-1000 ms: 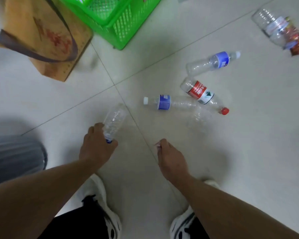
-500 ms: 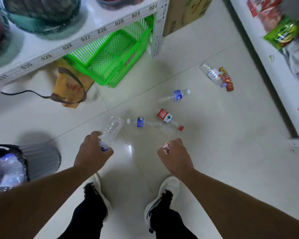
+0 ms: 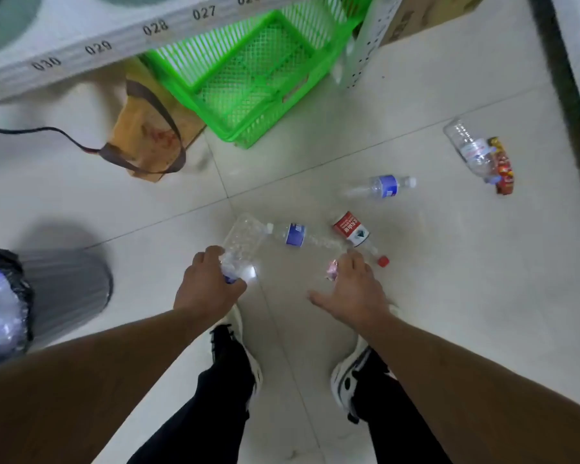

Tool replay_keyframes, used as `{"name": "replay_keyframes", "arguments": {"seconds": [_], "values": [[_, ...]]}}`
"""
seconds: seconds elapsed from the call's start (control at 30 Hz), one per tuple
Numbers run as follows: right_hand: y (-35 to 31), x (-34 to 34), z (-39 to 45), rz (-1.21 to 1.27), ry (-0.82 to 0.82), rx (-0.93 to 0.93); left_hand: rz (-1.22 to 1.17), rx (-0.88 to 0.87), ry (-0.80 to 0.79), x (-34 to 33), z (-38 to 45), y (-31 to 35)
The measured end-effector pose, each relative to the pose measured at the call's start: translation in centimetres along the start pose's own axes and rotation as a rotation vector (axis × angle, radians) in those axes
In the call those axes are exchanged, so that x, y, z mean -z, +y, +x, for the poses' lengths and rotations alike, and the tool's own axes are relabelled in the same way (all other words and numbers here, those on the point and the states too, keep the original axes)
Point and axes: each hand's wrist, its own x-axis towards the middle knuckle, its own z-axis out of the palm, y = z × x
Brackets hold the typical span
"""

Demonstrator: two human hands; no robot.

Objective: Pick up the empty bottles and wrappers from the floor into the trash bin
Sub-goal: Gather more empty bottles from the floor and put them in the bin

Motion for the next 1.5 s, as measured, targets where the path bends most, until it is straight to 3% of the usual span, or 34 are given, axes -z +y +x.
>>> {"name": "replay_keyframes", "arguments": {"seconds": [0.17, 0.37, 0.5, 0.67, 0.83, 1.03, 1.23, 1.5], "values": [[-0.1, -6.9, 12.9, -0.217, 0.059, 0.292, 0.020, -0.036, 0.078, -5.2, 9.0, -4.7], [1.6, -12.3, 21.0, -0.335, 0.175, 0.369, -0.122, -0.102, 0.241, -9.0, 15.4, -7.6], [1.0, -10.1, 16.5, -0.189, 0.178, 0.300, -0.172, -0.046, 0.256, -6.4, 12.3, -6.5], [-1.3, -2.0, 7.2, -0.024, 0.149, 0.236, -0.293, 0.092, 0.287, -1.8, 1.2, -3.4], [-5.4, 7.0, -0.4, -0.103, 0.106, 0.378, -0.379, 0.192, 0.299, 3.4, -10.2, -2.0], [-13.7, 11.3, -7.8, -0.007, 0.061, 0.460, -0.578, 0.294, 0.372, 11.0, -18.5, -4.0], [-25.0, 7.2, -11.8, -0.051, 0.084, 0.540, -0.665, 0.238, 0.439, 17.6, -21.0, -11.5], [-39.2, -4.8, -18.4, 0.072, -0.077, 0.437, -0.769, 0.306, 0.460, 22.3, -26.1, -29.6]]}}
